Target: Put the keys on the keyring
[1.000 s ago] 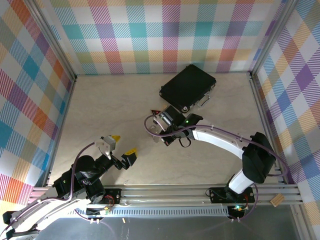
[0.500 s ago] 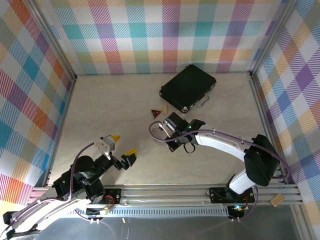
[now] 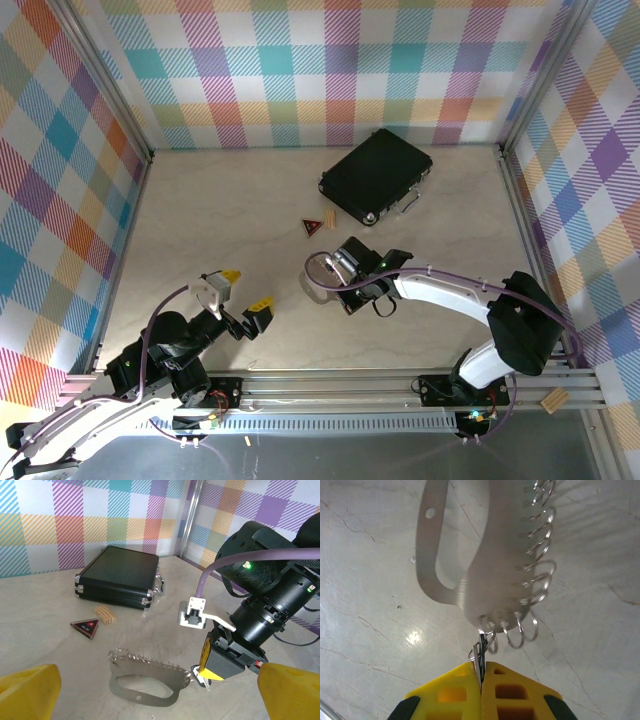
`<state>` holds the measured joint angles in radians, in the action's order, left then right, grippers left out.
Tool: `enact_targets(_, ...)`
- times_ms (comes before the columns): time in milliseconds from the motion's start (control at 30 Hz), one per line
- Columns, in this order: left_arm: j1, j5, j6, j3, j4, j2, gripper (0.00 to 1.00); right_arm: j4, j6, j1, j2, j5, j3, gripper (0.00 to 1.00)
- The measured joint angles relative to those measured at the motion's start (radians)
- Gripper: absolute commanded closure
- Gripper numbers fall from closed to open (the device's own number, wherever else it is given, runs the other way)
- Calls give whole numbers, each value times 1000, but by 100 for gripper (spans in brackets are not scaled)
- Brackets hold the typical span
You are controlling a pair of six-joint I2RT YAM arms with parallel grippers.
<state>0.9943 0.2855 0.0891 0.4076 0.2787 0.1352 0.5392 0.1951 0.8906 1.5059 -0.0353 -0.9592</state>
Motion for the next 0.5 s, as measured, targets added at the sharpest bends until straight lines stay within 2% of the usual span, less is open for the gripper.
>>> enact_targets(500,0,-7,0,0,0,0,0,-36,61,14,-13,30,90,100)
